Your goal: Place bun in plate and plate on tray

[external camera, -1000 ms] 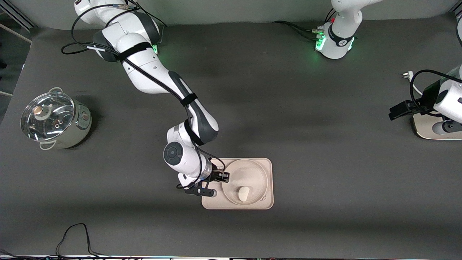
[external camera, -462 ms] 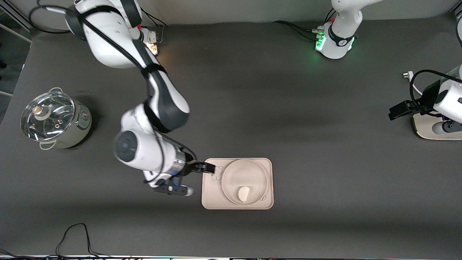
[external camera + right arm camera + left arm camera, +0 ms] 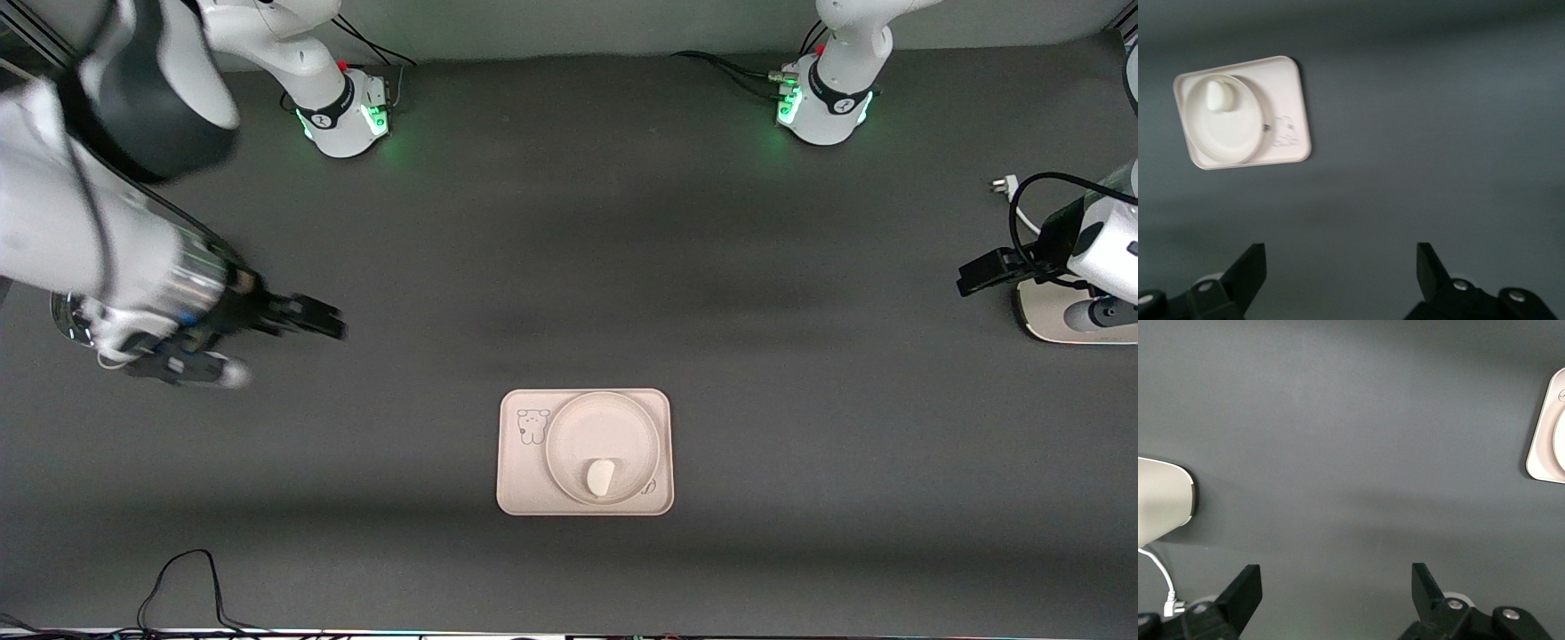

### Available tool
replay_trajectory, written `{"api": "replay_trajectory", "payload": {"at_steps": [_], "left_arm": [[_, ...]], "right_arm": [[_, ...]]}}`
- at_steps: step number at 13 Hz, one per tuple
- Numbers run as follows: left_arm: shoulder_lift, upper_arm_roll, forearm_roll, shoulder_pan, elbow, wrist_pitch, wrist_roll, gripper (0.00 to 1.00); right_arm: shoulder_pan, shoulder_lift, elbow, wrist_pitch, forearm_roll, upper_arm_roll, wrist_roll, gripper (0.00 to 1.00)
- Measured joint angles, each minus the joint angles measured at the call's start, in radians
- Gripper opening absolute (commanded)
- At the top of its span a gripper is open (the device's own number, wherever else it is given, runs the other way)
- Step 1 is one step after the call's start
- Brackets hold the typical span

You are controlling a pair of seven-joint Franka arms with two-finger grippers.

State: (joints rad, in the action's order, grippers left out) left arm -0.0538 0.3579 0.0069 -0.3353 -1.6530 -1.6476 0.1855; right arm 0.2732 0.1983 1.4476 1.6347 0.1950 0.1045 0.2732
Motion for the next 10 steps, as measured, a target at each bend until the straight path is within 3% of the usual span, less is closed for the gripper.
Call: {"api": "replay_trajectory", "payload": {"at_steps": [3, 10], "left_arm": [[0.000, 0.000, 0.000, 0.000, 0.000, 0.000, 0.000, 1.00], [0.000, 0.000, 0.000, 0.000, 0.000, 0.000, 0.000, 1.00]], "right_arm": [[-0.110, -0.117, 0.076, -0.047, -0.104, -0.014, -0.148, 1.00], [-0.129, -0.141, 0.088, -0.047, -0.196, 0.076, -0.260, 1.00]]}}
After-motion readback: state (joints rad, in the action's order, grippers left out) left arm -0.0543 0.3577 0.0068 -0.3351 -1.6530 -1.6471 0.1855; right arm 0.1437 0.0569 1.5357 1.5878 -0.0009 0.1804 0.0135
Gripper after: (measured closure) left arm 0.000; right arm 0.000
